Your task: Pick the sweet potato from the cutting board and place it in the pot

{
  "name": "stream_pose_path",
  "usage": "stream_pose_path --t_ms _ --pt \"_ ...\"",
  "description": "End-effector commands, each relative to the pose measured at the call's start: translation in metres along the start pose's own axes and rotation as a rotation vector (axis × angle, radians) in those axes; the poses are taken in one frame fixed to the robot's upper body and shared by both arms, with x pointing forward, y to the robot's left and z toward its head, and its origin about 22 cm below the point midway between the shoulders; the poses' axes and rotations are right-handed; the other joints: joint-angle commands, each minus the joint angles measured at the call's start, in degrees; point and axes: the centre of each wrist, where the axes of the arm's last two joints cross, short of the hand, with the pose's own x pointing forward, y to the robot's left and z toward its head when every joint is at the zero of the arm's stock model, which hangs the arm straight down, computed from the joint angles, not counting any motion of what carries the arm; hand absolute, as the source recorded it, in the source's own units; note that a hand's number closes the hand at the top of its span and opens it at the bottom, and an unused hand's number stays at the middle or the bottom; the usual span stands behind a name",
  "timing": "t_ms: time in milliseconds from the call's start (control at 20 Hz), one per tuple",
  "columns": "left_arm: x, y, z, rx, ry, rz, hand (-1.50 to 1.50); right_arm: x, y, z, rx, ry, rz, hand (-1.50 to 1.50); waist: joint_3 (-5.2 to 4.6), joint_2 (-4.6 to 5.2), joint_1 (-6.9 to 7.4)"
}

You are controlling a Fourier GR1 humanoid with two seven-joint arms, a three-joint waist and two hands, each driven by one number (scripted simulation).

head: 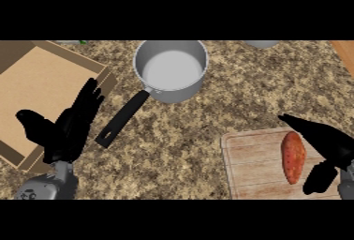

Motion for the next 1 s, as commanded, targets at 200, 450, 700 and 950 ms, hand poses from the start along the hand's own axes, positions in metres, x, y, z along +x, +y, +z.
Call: stream_pose_path --t_ms 200,450,700,950 --pt "-0.020 0.004 0.000 0.000 0.011 -0.007 0.00 0.002 0.016 -0.013 0.021 -0.001 -0.026 -1.50 -0.01 0.01 -0.10" --pt "0.009 0.009 -0.003 0.010 0.003 -0.011 0.00 -0.002 0.001 -0.007 -0.046 -0.169 -0.029 1.50 0.00 -0.03 -0.14" --pt "-0.003 0.004 0.001 0.004 -0.009 0.007 0.00 -0.007 0.014 -0.014 -0.087 -0.178 -0.038 1.50 0.00 -0.01 -0.12" --pt "-0.001 0.011 -0.001 0.035 -0.014 -0.002 0.00 0.062 0.049 -0.021 -0.190 0.174 -0.246 1.50 -0.27 -0.33 -1.23"
